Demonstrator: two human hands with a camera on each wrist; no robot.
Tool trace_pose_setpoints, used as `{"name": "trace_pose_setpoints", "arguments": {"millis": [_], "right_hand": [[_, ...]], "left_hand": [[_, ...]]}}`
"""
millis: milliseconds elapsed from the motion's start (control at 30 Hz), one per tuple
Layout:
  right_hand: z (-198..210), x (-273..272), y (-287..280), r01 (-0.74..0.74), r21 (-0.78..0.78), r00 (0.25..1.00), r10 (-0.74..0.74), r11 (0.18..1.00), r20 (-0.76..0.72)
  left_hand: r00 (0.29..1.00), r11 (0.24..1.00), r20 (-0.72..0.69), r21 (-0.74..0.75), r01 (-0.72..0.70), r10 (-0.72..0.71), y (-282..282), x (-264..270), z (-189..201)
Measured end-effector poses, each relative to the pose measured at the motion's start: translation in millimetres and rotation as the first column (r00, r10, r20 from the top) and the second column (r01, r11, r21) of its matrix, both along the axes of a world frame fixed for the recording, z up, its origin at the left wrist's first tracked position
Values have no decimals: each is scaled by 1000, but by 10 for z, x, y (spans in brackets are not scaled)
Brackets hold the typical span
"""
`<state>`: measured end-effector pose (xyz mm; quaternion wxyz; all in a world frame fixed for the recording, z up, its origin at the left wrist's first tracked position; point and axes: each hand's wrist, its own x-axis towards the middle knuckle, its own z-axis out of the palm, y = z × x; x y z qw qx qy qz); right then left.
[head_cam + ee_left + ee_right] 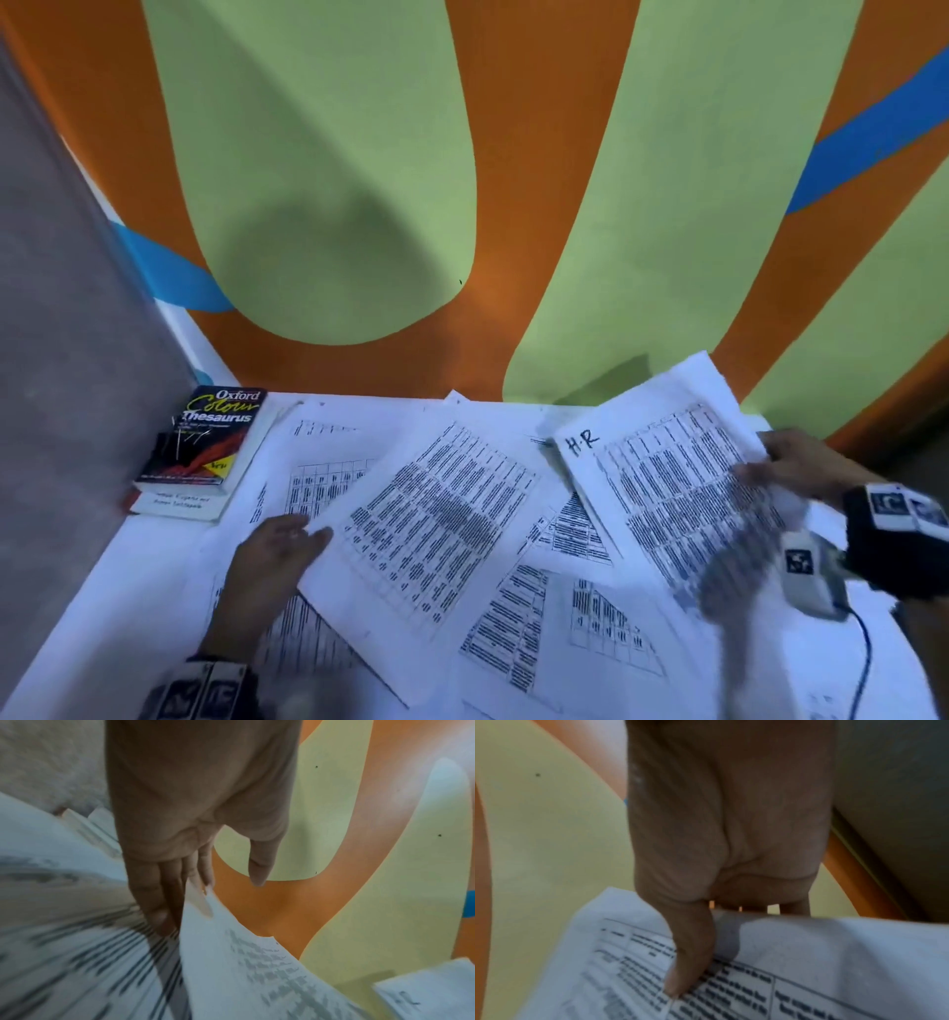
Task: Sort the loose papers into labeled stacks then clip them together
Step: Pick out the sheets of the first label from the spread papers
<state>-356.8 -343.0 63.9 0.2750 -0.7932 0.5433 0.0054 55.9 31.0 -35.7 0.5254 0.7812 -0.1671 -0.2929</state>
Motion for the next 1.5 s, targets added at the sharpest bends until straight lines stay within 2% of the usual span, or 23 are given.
{"name": "trace_pose_setpoints", "arguments": {"millis": [67,133,233,333,400,500,567,700,767,900,1000,1100,1167,1333,1367,1433,1500], "right_hand": [[129,183,-55,-157,5,973,156,988,-171],[122,452,-55,-243,28,936,242,970,-256],[-126,869,-16,-292,2,915,280,957,-290],[-472,1110,4,-260,9,920,250,966,-303],[-640,1137,8,-316,12,882,298,949,-366],[-709,1102,-21,-347,-36,847,297,937,-441],[-701,1081,-21,-387,-113,826,290,915,-484],[-702,1039,31,-419,-339,841,218,842,-495],[-700,1004,88,-376,-378,870,183,846,-457],[-591,954,158,-323,-352,902,173,878,-396],[-356,938,63,-299,-375,943,210,878,-259],[140,918,-44,-291,-356,949,222,888,-223],[540,872,-99,-246,-355,968,207,902,-144],[1494,685,-90,-102,-508,985,158,855,69],[1645,638,-39,-46,-505,977,144,862,157],[1785,545,12,60,-451,914,133,890,384],[1722,504,71,130,-232,772,49,964,634]], "left_hand": [[998,996,52,82,30,-34,-129,82,41],[975,965,146,225,135,-170,-360,97,48],[896,889,260,387,246,-361,-740,-3,52],[848,810,251,507,295,-466,-968,-95,7],[846,790,221,525,316,-485,-1003,-118,-42],[837,805,263,511,301,-480,-978,-78,-84],[852,821,256,490,293,-457,-953,-35,-120],[871,843,252,462,275,-422,-934,-39,-137],[875,844,246,462,272,-417,-944,-55,-139],[885,848,235,459,263,-401,-945,-63,-132],[889,852,230,453,264,-397,-925,-61,-97],[894,867,202,399,298,-400,-897,-34,-47],[881,869,193,349,350,-432,-878,-57,11],[892,897,145,183,402,-429,-774,-149,45],[900,903,116,150,403,-421,-760,-155,24],[915,915,53,80,396,-400,-739,-187,8],[924,924,0,-16,382,-382,-742,-258,43]]}}
